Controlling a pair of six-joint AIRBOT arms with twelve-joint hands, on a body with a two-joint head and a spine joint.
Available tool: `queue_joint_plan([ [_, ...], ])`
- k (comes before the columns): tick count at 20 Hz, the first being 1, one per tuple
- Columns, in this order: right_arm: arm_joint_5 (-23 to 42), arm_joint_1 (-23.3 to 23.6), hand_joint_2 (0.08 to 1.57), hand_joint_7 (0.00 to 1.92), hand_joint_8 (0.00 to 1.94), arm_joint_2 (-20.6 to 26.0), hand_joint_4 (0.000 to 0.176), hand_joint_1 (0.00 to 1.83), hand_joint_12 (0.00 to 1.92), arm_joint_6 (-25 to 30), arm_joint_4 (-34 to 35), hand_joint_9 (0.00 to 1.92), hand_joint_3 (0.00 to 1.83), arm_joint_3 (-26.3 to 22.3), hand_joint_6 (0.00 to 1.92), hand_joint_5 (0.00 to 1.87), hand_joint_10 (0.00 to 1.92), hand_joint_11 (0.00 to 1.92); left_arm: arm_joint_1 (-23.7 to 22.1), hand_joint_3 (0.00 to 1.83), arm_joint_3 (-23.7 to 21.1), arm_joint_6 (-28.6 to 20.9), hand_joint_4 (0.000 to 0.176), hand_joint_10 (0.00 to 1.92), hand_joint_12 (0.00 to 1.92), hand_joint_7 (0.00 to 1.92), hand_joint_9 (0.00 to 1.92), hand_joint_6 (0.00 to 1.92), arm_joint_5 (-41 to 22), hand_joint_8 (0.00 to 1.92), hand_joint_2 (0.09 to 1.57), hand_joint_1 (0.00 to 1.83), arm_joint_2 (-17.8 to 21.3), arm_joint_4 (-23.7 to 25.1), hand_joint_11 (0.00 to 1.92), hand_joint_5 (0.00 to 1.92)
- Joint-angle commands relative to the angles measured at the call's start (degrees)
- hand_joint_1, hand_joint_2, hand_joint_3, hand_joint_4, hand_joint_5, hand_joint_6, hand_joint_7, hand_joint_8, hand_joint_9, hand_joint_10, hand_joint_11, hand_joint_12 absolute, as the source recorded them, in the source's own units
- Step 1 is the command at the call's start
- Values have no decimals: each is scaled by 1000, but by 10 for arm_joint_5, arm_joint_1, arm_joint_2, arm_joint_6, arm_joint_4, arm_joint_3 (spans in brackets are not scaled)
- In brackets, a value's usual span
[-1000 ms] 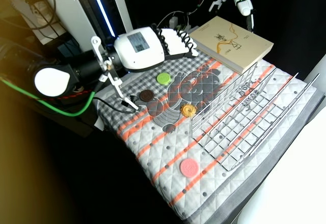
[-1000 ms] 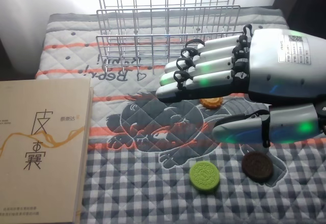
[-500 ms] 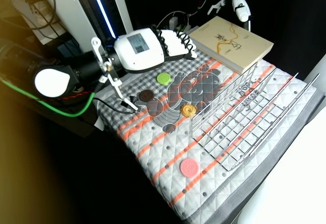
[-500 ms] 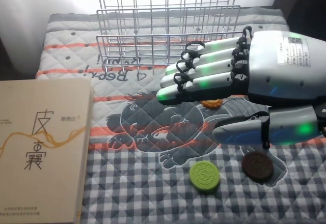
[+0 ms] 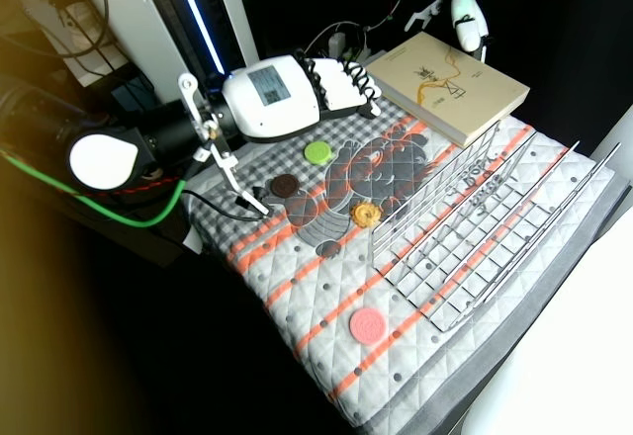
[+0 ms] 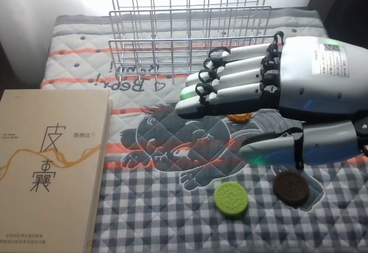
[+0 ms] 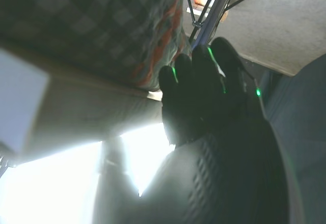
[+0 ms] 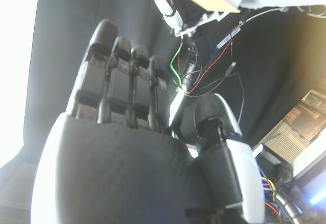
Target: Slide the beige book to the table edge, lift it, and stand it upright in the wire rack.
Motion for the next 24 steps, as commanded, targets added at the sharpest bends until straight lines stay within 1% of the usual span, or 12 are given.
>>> queue_joint_plan([
  [1,54,3,1484,345,0,-3,0,174,593,1,35,317,2,0,1,316,1,236,-2,1,3,-5,0,16,859,588,510,11,-50,13,1140,315,-1,-7,112,612],
  [4,54,3,1492,344,1,-4,0,196,553,1,35,311,1,0,1,319,2,189,-2,2,4,-5,0,23,1072,794,766,17,-50,4,1188,669,-3,-8,343,954],
  [5,54,3,1491,347,2,-4,0,200,543,1,35,313,0,0,0,316,3,182,-2,11,5,-5,0,8,1180,809,800,893,-51,12,1169,960,-4,-9,353,901],
  [8,54,1,1487,352,1,-4,0,162,458,1,35,303,0,-1,0,293,0,228,-2,0,6,-5,0,47,1498,917,875,1155,-57,19,1181,1111,-5,-21,311,858],
  [9,54,1,1488,349,0,-2,0,124,449,1,35,297,2,-1,1,281,1,235,-2,0,6,-5,0,75,1622,740,909,1013,-61,1122,1194,1186,-5,-26,314,959],
  [11,54,-1,1486,343,1,2,0,129,471,1,37,297,0,-3,3,281,1,273,1,1,6,-5,0,75,1734,628,854,1017,-79,1552,1225,1201,-5,-48,157,923],
  [12,54,-3,1490,350,2,6,0,109,460,1,39,299,2,-4,4,291,1,225,4,2,6,-5,0,853,1865,681,680,889,-91,1585,1212,1213,-4,-59,274,934],
  [15,54,-9,1503,358,2,25,0,68,422,1,51,291,2,-10,6,317,3,160,16,0,0,-14,0,1318,1896,664,481,843,-147,1598,1209,1220,6,-92,157,962],
  [16,54,-11,1502,344,2,30,0,107,386,-1,56,280,0,-12,3,318,2,132,21,0,-4,-16,0,1148,1698,700,517,930,-169,1490,1195,1215,10,-102,199,964],
  [18,54,-21,1498,318,0,45,0,57,283,-34,83,249,2,-23,0,310,0,154,29,0,-13,-27,0,1327,1282,953,800,1013,-223,1038,1141,1365,19,-120,496,902],
  [21,56,-37,1485,278,0,49,0,2,282,-56,118,233,0,-27,0,269,3,224,23,0,-14,-39,0,1134,1172,1111,1047,821,-281,704,1070,1386,24,-125,900,989],
  [24,56,-46,1485,266,3,47,0,28,252,-57,127,223,0,-25,3,243,2,203,1,0,-14,-39,0,1108,1090,1121,1032,863,-318,721,1071,1395,27,-123,952,967],
])
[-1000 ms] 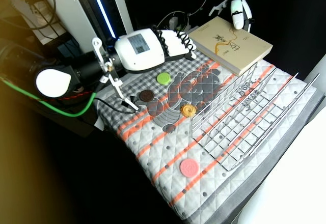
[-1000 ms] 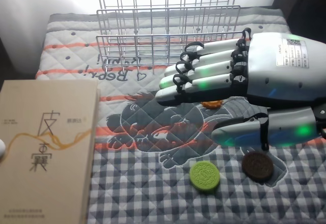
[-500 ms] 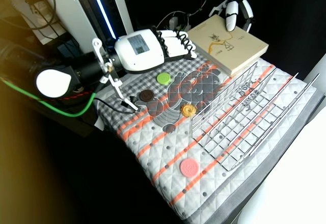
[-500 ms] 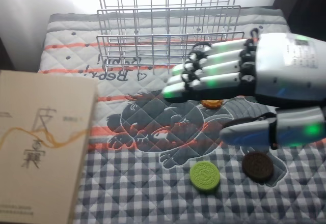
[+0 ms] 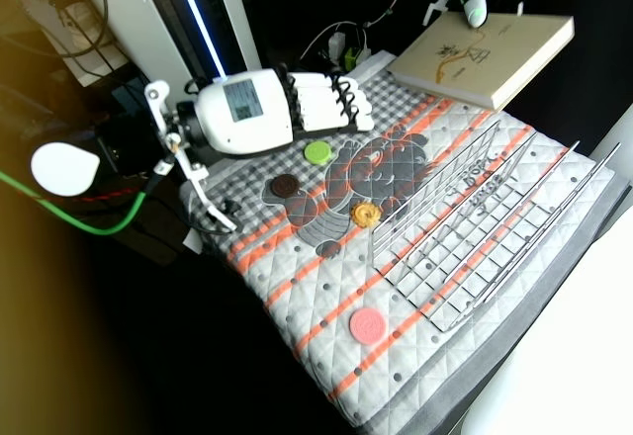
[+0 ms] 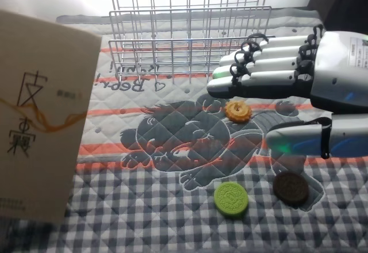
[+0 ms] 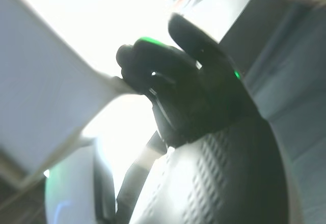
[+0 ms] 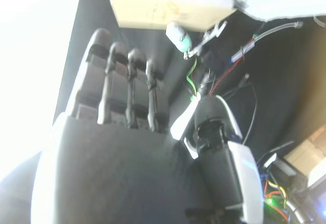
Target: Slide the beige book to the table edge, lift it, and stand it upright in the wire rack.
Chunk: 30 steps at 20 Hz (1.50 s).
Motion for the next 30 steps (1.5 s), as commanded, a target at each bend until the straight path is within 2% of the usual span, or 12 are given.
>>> queue_joint_plan([
  [1,60,3,1487,260,1,-4,0,47,240,0,35,218,0,2,1,240,0,214,-8,1,4,-5,0,1158,1178,1117,1011,855,-85,747,1074,1395,7,-13,940,962],
  [2,60,1,1485,266,1,-5,0,71,223,-1,39,229,0,3,2,250,2,225,-14,4,5,-5,0,1124,1494,1100,998,771,-91,742,1077,1481,7,-10,827,974],
  [4,60,-5,1477,287,1,-5,0,67,183,-7,50,257,0,3,0,255,2,251,-28,0,6,-5,0,1052,1536,1105,1013,789,-106,747,1073,1504,6,-5,808,985],
  [5,60,-8,1473,292,1,-5,0,14,170,-8,54,265,0,3,1,257,2,254,-37,0,7,-4,0,1054,1523,1118,1016,723,-113,733,1067,1505,4,-2,801,1030],
  [7,60,-19,1468,304,5,-5,0,0,167,-10,67,275,0,3,8,276,5,259,-66,2,17,-2,0,1152,1336,1108,988,791,-117,802,1067,1399,-3,7,889,1025],
  [10,70,-44,1464,326,7,-1,0,19,169,-23,100,305,0,-1,6,287,10,273,-130,2,42,2,0,1281,1371,976,901,906,-94,1045,1115,1381,-21,36,826,941],
  [15,87,-86,1452,368,2,6,0,68,142,-37,139,334,0,-9,2,335,1,302,-233,0,89,2,0,1306,1376,968,911,825,-52,1041,1113,1383,-64,77,878,968],
  [17,91,-95,1450,385,6,10,0,90,143,-44,150,342,0,-12,2,336,2,322,-275,1,107,-1,0,1290,1335,966,899,944,-37,1007,1119,1378,-79,93,826,936],
  [21,91,-100,1454,398,2,10,0,144,137,-46,154,341,0,-13,4,357,0,314,-323,0,124,-1,0,1264,1224,909,936,946,-28,1057,1122,1377,-88,112,884,942],
  [25,91,-107,1462,405,4,8,0,156,136,-49,159,341,3,-12,3,362,0,309,-378,2,139,-1,0,1223,1166,951,979,991,-17,928,1112,1380,-97,140,894,925],
  [28,91,-114,1467,412,5,4,0,159,138,-49,163,346,4,-11,2,362,2,310,-432,0,158,-1,0,1173,1219,991,971,915,13,878,1092,1382,-111,177,825,1012],
  [30,91,-115,1459,408,2,1,0,134,142,-49,165,348,1,-9,2,363,2,317,-474,0,174,-1,0,1211,1296,970,925,763,37,1004,1094,1381,-124,203,732,1066],
])
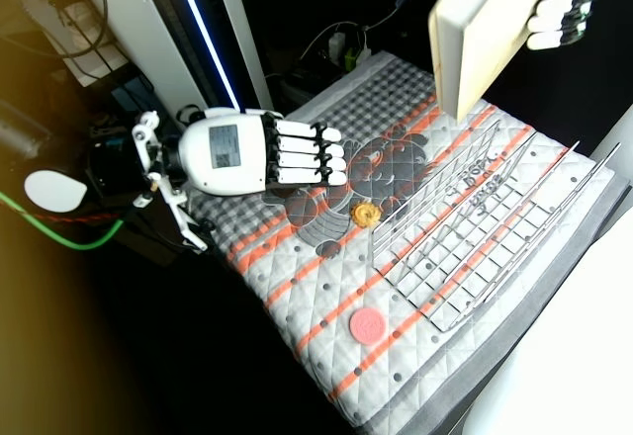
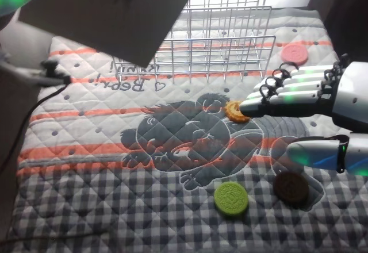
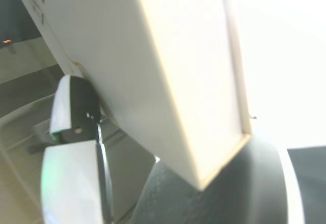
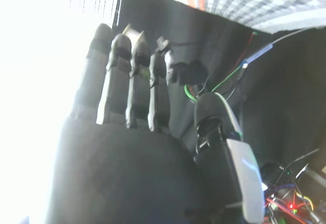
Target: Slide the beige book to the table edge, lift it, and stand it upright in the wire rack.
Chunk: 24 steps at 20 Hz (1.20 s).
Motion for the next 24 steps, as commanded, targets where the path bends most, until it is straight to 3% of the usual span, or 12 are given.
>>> queue_joint_plan([
  [1,65,3,1455,408,1,-2,0,126,143,1,21,346,0,1,2,366,1,318,-21,0,7,-12,0,1247,1294,951,922,746,-51,1058,1104,1380,-3,6,740,1034],
  [3,65,3,1454,405,1,-4,0,95,147,1,21,344,0,3,2,367,1,322,-54,1,21,-11,0,1266,1280,927,922,861,-31,1072,1118,1377,-17,15,768,964],
  [6,65,3,1464,397,0,-10,0,119,146,1,21,336,1,7,0,367,0,319,-73,1,40,-11,0,1142,1211,959,868,1052,-14,1021,1119,1370,-33,8,627,962],
  [15,77,0,1478,384,1,-27,0,92,144,1,21,326,2,24,0,358,0,302,-88,0,92,-7,0,1060,1167,1144,1061,797,31,674,1058,1392,-87,-1,960,1010],
  [16,78,0,1475,391,2,-28,0,109,145,1,19,336,0,26,2,366,3,307,-89,0,102,-7,0,626,1285,1264,1216,651,40,678,1031,1296,-95,3,928,1094],
  [18,78,0,1470,390,1,-30,0,111,145,1,16,335,0,28,2,366,2,307,-91,0,115,-7,0,606,1368,1239,1211,563,53,732,1028,1287,-104,8,869,1144],
  [19,80,0,1466,391,1,-31,0,108,147,1,14,336,0,30,1,364,2,315,-94,0,121,-7,0,676,1446,1204,1215,393,60,823,1027,1292,-109,13,875,1221],
  [20,80,0,1469,389,1,-32,0,110,148,1,13,335,0,31,0,362,2,317,-96,0,123,-7,0,1057,1369,1153,996,493,62,766,1047,1370,-112,14,712,1197],
  [21,81,0,1468,392,1,-32,0,130,148,1,12,334,0,31,1,365,1,317,-98,0,124,-7,0,903,1299,1118,972,509,62,848,1040,1279,-112,15,684,1220],
  [22,81,0,1464,391,1,-33,0,132,148,1,11,335,0,32,0,364,1,319,-100,0,125,-7,0,1089,1231,1153,965,605,62,721,1049,1368,-112,18,766,1155],
  [24,81,0,1456,386,1,-36,0,121,152,1,10,336,0,32,0,355,2,332,-105,0,125,-7,8,690,1186,1240,1137,621,60,615,1022,1267,-110,21,831,1178],
])
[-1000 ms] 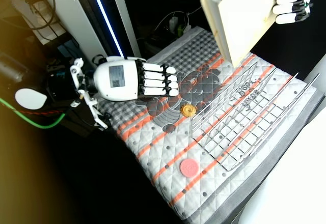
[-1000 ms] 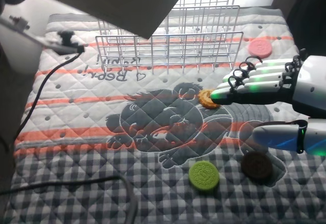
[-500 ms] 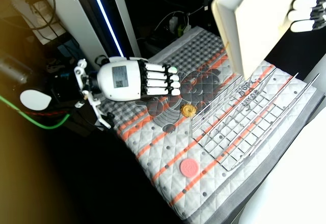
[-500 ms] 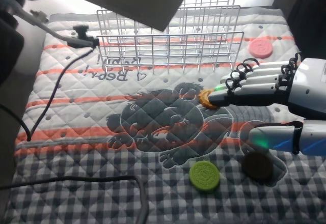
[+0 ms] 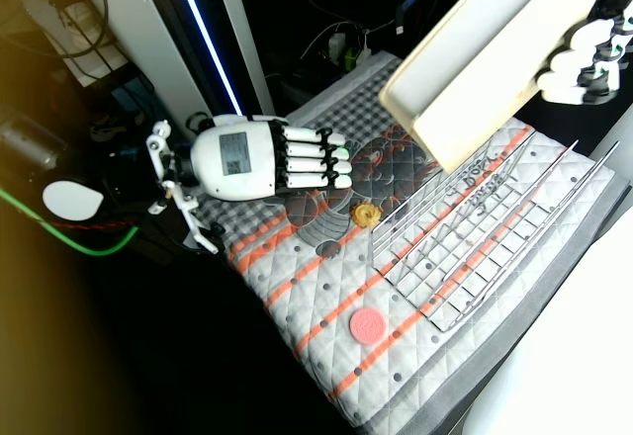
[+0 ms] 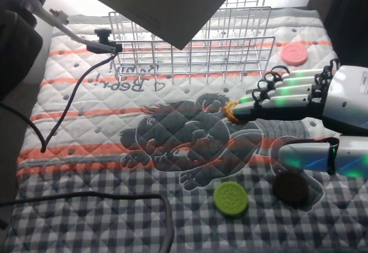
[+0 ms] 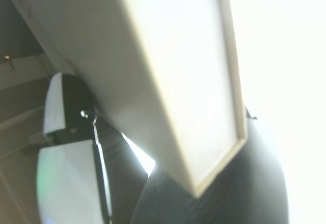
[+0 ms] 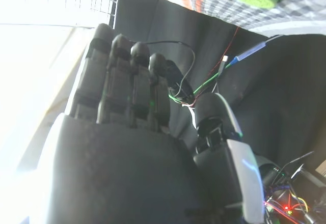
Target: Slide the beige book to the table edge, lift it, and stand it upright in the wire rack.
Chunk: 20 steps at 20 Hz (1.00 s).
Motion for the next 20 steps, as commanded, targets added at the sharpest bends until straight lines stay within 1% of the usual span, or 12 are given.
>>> queue_joint_plan([
  [1,65,3,1458,391,3,-3,0,122,155,1,20,339,0,1,1,356,3,340,-13,0,6,-9,0,999,1166,1269,1093,653,-68,418,1028,1372,2,0,899,1116],
  [3,65,3,1454,400,4,-3,0,104,151,1,19,342,0,2,3,364,3,338,-25,0,8,-6,0,1075,1218,1202,1072,713,-67,538,1048,1395,2,9,925,1040],
  [5,65,3,1453,394,1,-4,0,101,145,1,18,334,0,4,0,359,0,326,-35,1,8,1,0,1135,1292,1159,1060,625,-65,640,1054,1396,3,15,966,1047],
  [9,65,3,1454,392,1,-8,0,97,145,1,15,331,0,6,1,356,3,330,-38,0,10,5,0,1106,1244,1133,1081,655,-62,681,1058,1397,4,17,1011,1027],
  [11,65,3,1461,389,0,-8,0,101,144,1,16,332,2,6,0,351,2,332,-28,0,10,5,0,1134,1311,1143,1069,638,-61,680,1059,1397,2,13,1021,1026],
  [13,65,3,1459,388,0,-8,0,117,144,1,16,337,0,6,3,356,3,340,-20,0,14,5,0,1058,1236,1131,1091,704,-58,695,1055,1396,-1,12,1010,1017],
  [14,65,3,1452,383,0,-8,0,114,150,1,14,338,0,5,3,357,3,356,-19,0,15,5,0,1038,1144,1198,1093,743,-58,538,1046,1396,-2,12,943,1030],
  [15,66,3,1450,376,0,-8,0,112,150,2,13,333,0,5,3,357,1,359,-19,1,16,5,0,1052,1059,1211,1076,755,-58,503,1045,1395,-2,13,935,1041],
  [16,67,3,1450,373,0,-9,0,110,148,3,12,332,0,5,1,353,0,356,-19,4,16,5,0,724,1052,1231,1130,754,-61,596,1038,1289,-1,17,918,1084],
  [17,67,2,1449,380,1,-9,0,128,142,4,11,338,0,5,2,362,2,362,-20,1,17,5,0,1037,1083,1193,1056,675,-62,577,1045,1373,-1,21,901,1093],
  [18,69,1,1447,374,0,-10,0,134,140,4,10,339,0,5,2,362,2,366,-23,1,18,5,0,1133,1116,1166,1009,651,-67,633,1051,1389,0,30,852,1102],
  [20,71,1,1446,359,0,-12,0,137,135,5,8,329,0,6,0,358,0,364,-27,0,17,5,0,1158,1156,1149,995,652,-77,661,1053,1392,2,42,844,1113],
])
